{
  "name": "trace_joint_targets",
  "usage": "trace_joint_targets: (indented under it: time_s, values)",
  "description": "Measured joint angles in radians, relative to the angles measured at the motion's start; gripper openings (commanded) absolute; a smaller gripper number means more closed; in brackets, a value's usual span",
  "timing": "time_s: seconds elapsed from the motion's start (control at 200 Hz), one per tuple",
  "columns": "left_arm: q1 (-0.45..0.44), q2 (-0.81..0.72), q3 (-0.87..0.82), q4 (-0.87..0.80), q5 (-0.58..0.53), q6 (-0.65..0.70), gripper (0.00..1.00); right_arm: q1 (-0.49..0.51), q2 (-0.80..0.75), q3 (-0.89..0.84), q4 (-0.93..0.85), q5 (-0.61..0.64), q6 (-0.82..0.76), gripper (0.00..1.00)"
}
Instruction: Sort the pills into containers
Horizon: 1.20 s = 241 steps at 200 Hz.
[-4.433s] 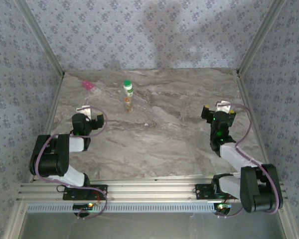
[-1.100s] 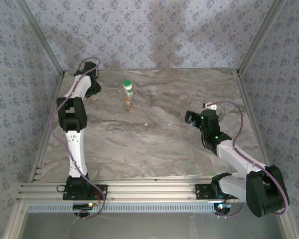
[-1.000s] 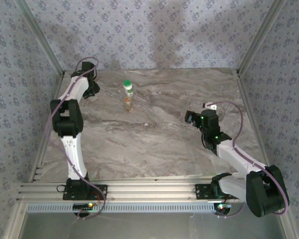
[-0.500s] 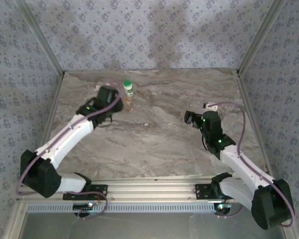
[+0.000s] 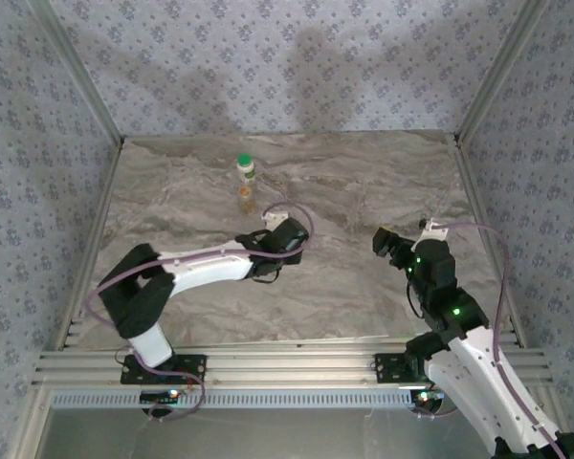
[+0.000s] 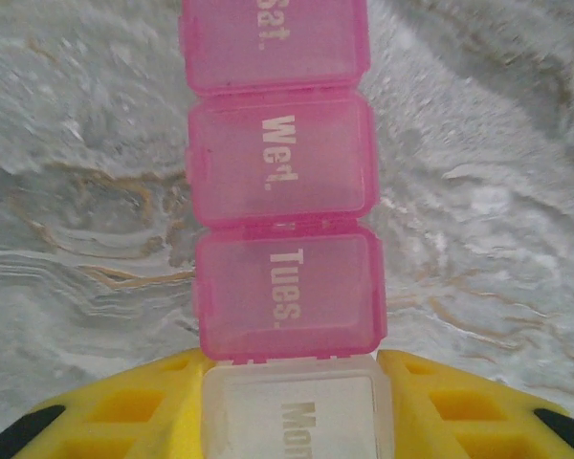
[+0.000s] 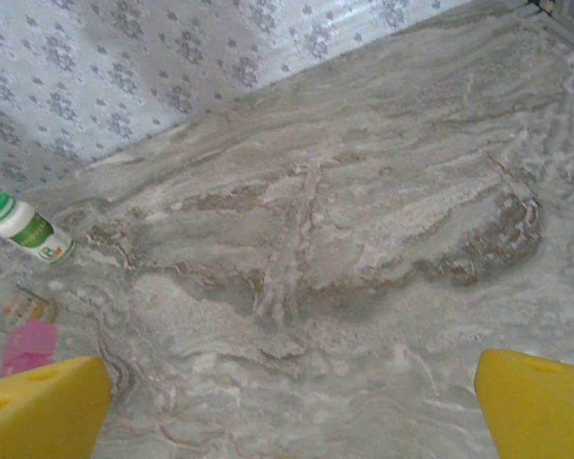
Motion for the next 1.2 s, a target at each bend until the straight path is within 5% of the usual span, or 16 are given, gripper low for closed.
trace_joint_targets:
  time_s: [0.58, 0.85, 1.204]
  values:
    - [0.026, 0.070, -0.067, 0.167, 0.076, -0.072, 0.67, 0.036, 0.077, -0.034, -0.079, 0.004, 0.002, 1.00]
    - [0.125, -0.333, -0.217, 0.122, 0.010, -0.014, 0.71, 0.185, 0.277, 0.010, -0.075, 0.041, -0.032, 1.00]
    - [0.161, -0.906, -0.500, -0.007, -0.275, 0.049, 0.82, 0.468, 0.953, 0.412, -0.052, 0.110, -0.131, 1.00]
